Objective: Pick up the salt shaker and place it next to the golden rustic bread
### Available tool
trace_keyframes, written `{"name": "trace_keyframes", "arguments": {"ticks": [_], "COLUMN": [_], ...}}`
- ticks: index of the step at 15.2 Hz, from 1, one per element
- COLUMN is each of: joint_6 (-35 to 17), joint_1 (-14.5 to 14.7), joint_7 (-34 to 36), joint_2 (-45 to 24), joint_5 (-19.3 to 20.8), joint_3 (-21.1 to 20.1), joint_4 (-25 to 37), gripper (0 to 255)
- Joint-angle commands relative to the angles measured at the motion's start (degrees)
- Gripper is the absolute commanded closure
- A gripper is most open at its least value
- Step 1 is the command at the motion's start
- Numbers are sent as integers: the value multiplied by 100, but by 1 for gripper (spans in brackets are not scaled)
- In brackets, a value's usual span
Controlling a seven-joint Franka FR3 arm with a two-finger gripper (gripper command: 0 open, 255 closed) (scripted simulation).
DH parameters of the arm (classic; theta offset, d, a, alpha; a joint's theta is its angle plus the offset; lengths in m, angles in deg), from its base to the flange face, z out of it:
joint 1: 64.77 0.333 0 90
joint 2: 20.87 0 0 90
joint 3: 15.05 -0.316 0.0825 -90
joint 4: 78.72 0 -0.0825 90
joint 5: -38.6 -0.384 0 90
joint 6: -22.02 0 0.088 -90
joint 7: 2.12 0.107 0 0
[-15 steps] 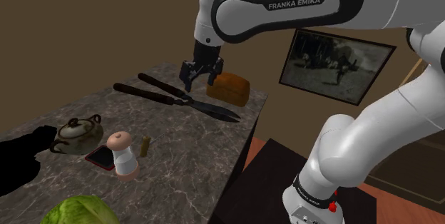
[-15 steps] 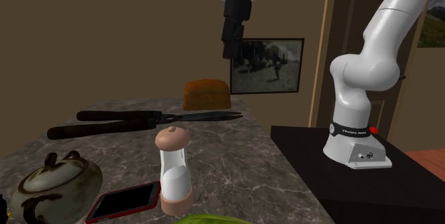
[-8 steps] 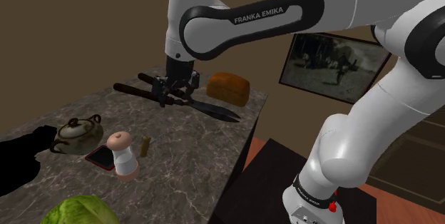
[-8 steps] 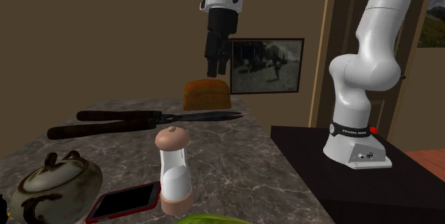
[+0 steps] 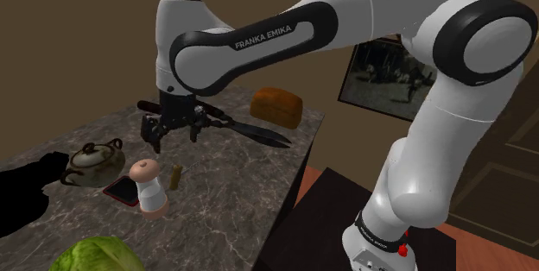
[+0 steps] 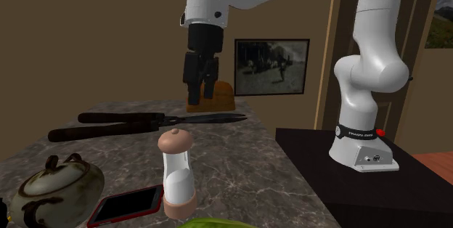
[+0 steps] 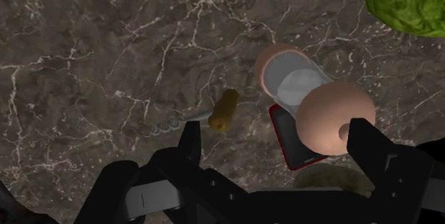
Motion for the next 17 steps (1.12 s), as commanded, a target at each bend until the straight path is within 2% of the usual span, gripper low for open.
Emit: {"name": "trace_keyframes", "arguments": {"ticks": [1, 5, 12, 17], "joint_6": [-36, -91, -543, -579], "joint_1": [80, 298, 364, 370], "joint_7": [138, 429, 496, 502], "joint_2": [-377, -1127, -1405, -1430], "joint_5": [54, 211, 314, 323], "joint_3": [-71, -181, -165, -163], "joint_4": [318, 979, 796, 784], "gripper": [0, 0, 0, 0]}}
